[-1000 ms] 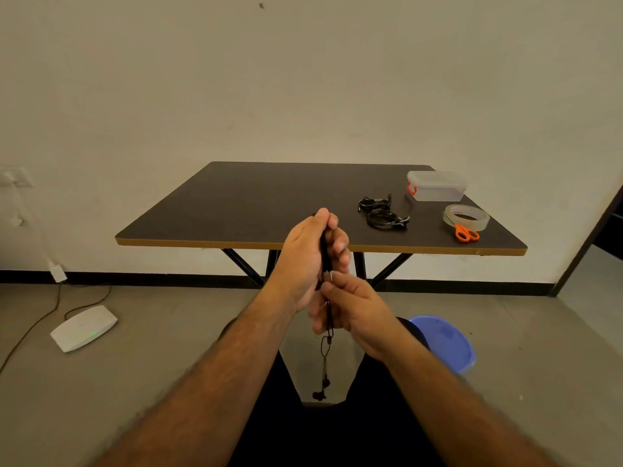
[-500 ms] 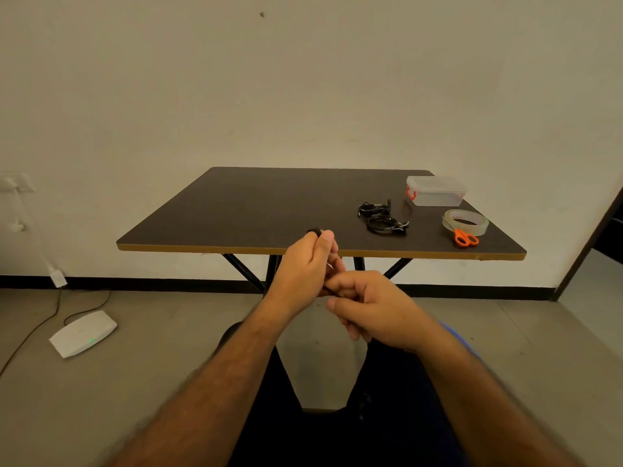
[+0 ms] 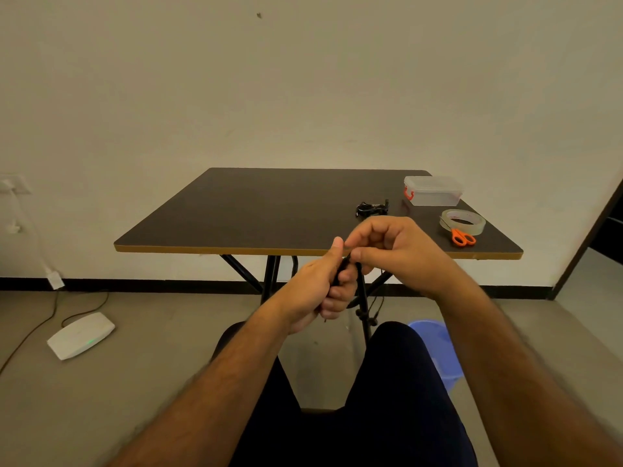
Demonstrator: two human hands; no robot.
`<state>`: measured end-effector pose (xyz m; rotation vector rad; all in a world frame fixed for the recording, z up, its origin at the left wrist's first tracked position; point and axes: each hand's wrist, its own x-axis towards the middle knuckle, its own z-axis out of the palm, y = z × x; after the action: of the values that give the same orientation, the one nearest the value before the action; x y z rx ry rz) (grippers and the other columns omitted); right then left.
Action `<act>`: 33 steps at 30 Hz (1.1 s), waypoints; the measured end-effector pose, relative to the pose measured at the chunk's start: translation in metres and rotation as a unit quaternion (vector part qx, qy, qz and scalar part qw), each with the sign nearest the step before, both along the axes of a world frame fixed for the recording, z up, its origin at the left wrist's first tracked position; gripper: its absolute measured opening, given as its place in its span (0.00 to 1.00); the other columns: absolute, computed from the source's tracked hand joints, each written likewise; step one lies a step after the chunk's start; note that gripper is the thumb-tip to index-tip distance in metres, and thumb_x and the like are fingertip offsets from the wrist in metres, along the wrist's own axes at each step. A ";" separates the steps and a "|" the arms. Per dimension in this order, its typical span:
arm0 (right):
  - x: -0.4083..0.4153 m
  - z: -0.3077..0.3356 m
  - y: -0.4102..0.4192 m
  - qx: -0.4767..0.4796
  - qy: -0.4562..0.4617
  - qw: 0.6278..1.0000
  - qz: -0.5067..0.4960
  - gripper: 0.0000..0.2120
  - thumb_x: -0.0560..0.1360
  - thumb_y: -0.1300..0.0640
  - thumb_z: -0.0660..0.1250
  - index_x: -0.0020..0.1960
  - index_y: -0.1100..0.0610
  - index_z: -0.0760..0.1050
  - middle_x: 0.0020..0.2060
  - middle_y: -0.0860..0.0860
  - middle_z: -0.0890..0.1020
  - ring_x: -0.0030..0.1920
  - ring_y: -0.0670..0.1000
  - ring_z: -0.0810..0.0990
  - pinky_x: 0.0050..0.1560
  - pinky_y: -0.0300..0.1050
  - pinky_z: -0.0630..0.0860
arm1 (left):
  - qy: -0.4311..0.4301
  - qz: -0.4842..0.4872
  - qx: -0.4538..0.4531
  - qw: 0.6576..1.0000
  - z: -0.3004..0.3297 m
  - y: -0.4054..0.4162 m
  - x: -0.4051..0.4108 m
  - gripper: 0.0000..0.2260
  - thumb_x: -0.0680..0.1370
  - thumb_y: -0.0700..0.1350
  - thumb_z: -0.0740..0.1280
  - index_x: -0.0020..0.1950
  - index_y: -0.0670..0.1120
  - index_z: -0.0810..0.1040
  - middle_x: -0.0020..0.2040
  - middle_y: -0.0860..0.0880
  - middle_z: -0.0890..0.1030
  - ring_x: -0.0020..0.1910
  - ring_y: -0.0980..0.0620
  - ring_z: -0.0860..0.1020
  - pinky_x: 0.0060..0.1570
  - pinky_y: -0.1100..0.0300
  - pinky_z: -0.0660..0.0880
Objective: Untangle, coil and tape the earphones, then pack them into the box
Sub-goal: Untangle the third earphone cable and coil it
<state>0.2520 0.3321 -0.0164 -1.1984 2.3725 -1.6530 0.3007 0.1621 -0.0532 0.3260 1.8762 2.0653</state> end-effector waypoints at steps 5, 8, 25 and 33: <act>-0.003 -0.010 -0.003 -0.096 -0.008 0.995 -0.008 0.04 0.73 0.68 0.71 0.47 0.63 0.81 0.39 0.60 0.83 0.41 0.58 0.81 0.45 0.45 0.80 | -0.050 -0.042 0.062 0.996 0.004 -0.005 0.001 0.22 0.79 0.64 0.52 0.33 0.50 0.67 0.28 0.53 0.60 0.24 0.57 0.57 0.26 0.63 0.54; -0.004 -0.016 -0.007 -0.140 -0.028 0.990 -0.022 0.03 0.72 0.66 0.72 0.45 0.61 0.81 0.38 0.55 0.84 0.40 0.54 0.82 0.44 0.42 0.81 | -0.063 -0.061 0.082 0.993 0.004 -0.002 0.005 0.21 0.80 0.62 0.53 0.34 0.49 0.67 0.28 0.53 0.61 0.24 0.57 0.59 0.26 0.64 0.56; 0.032 -0.072 -0.038 -0.141 -0.248 0.958 0.016 0.11 0.80 0.56 0.62 0.43 0.57 0.79 0.33 0.53 0.78 0.33 0.49 0.76 0.39 0.44 0.76 | 0.092 0.093 0.235 0.963 0.018 0.006 0.002 0.18 0.81 0.57 0.52 0.38 0.46 0.67 0.29 0.50 0.65 0.25 0.55 0.65 0.26 0.62 0.66; 0.051 -0.074 -0.044 -0.072 -0.307 0.949 0.022 0.11 0.82 0.60 0.60 0.58 0.59 0.79 0.36 0.54 0.81 0.36 0.51 0.80 0.42 0.46 0.80 | 0.260 0.209 0.060 0.941 0.015 -0.006 -0.004 0.17 0.81 0.55 0.52 0.42 0.45 0.69 0.30 0.51 0.73 0.30 0.52 0.74 0.34 0.60 0.75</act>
<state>0.3029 0.2883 -0.0901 -0.6037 1.8542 -1.8590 0.2972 0.1558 -0.0382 0.5959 2.2805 2.5755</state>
